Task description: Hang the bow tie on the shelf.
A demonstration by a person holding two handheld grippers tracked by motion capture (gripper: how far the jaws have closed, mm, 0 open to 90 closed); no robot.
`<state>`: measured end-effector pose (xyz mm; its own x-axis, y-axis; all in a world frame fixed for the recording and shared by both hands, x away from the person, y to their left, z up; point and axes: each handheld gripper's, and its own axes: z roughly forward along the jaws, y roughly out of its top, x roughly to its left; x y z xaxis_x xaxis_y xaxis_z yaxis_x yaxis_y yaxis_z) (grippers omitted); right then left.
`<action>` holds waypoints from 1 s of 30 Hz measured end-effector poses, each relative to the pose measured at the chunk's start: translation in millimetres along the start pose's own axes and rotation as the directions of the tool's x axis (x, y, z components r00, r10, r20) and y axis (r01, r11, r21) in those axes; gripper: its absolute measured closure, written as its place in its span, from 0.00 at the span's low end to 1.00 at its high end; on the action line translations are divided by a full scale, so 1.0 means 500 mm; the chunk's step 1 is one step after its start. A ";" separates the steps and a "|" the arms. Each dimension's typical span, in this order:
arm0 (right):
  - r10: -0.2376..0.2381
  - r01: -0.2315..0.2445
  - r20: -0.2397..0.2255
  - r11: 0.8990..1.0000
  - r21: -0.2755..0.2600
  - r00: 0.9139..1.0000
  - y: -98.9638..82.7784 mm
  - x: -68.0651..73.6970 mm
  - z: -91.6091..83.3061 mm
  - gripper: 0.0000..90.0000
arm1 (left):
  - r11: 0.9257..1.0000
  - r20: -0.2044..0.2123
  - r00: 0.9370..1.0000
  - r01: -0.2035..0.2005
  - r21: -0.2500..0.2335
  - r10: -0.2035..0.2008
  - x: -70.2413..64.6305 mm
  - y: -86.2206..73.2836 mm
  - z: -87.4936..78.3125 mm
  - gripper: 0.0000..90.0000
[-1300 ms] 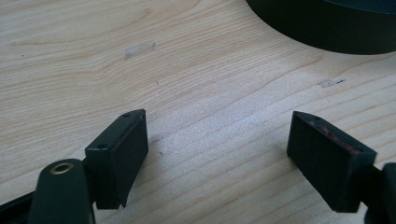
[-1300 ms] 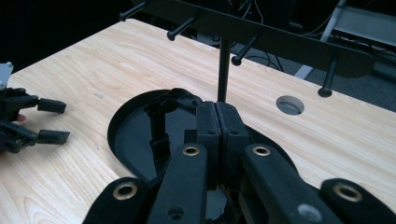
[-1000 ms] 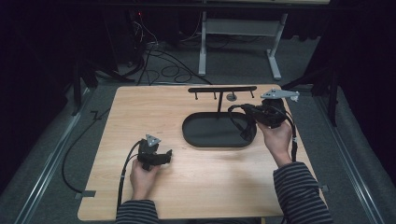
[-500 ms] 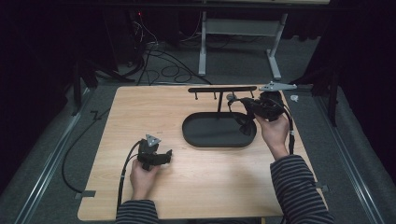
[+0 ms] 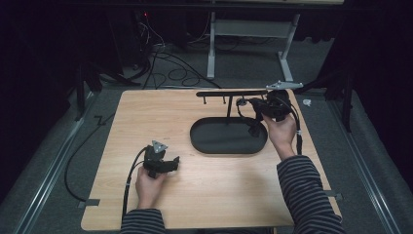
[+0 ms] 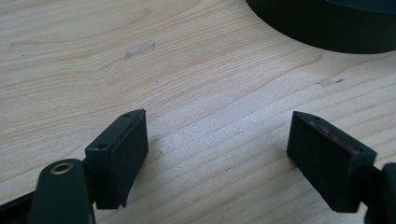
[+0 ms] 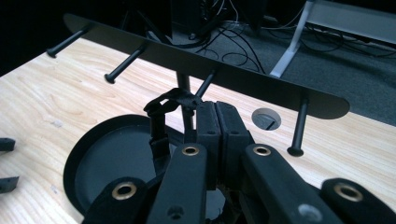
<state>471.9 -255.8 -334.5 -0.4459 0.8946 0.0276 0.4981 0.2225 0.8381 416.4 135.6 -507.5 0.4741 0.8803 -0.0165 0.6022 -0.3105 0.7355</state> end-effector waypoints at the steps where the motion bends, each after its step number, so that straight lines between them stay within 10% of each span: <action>1: 0.007 -0.007 -0.001 1.000 -0.003 1.000 0.001 -0.001 0.002 1.00 | 1.000 0.000 1.000 0.000 0.000 0.000 0.000 0.000 0.000 0.23; 30: 0.023 -0.023 0.029 1.000 0.008 0.999 0.008 -0.004 0.045 0.99 | 1.000 0.000 1.000 0.000 0.000 0.000 0.000 0.000 -0.001 0.23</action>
<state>491.5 -248.1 -343.5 -0.4123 0.9105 0.0310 0.5142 0.2045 0.8330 416.1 135.7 -507.5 0.4747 0.8800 -0.0165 0.6022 -0.3110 0.7353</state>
